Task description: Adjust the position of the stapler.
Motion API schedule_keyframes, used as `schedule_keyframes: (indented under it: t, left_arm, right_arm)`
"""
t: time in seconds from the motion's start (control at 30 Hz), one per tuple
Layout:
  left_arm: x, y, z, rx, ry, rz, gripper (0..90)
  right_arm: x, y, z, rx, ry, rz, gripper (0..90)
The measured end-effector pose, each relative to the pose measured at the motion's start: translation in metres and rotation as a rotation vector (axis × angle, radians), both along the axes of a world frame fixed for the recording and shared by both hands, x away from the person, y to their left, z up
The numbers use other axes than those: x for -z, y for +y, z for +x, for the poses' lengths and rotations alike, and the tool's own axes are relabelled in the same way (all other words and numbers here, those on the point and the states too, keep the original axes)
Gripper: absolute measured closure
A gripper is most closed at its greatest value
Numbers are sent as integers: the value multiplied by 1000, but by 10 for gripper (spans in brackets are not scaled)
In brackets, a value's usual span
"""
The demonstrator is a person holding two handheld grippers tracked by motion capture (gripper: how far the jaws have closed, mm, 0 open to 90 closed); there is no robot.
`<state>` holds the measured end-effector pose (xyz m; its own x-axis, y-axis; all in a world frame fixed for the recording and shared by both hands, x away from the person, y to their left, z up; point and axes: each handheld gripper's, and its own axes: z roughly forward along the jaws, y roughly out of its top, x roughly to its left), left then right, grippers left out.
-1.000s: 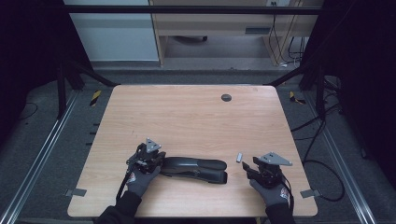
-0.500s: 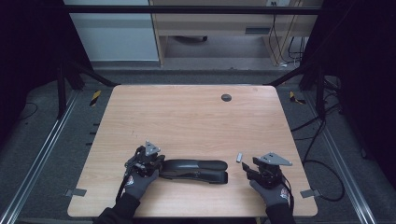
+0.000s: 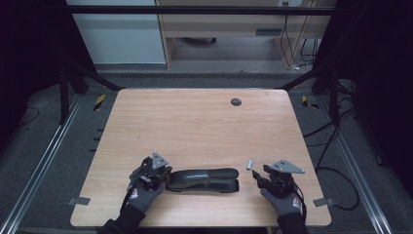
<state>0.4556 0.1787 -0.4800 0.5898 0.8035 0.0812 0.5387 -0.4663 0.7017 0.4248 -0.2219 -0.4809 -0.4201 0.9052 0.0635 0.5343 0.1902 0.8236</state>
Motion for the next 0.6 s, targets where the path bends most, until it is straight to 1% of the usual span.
schedule_keyframes:
  t: [0.03, 0.1, 0.17, 0.2, 0.23, 0.27, 0.33, 0.4, 0.6]
  left_arm:
    - [-2, 0, -1, 1, -11, 5, 900]
    - [-5, 2, -2, -3, -24, 1, 894]
    - [-9, 4, -3, -13, -49, -6, 880]
    - [-11, 6, -3, -13, -58, -7, 872]
    - [-11, 6, -3, -13, -58, -7, 866]
    - [-15, 9, -5, -19, -71, -22, 858]
    - [-20, 11, -7, -23, -91, -27, 845]
    - [-23, 11, -8, -21, -100, -42, 828]
    - [-33, 8, -13, 0, -133, -59, 776]
  right_arm:
    - [0, -1, 0, -2, -6, -3, 489]
    - [-1, -1, -1, 0, -10, 3, 488]
    - [-1, -2, -1, -3, -17, 3, 484]
    - [-1, -2, -1, -2, -17, 4, 483]
    - [-1, -2, -1, -2, -17, 4, 483]
    - [-1, -3, -2, 1, -20, 7, 479]
    - [-2, -3, -2, 3, -23, 9, 474]
    - [-2, -3, -2, 2, -23, 10, 469]
    - [-3, -5, -2, 5, -31, 15, 461]
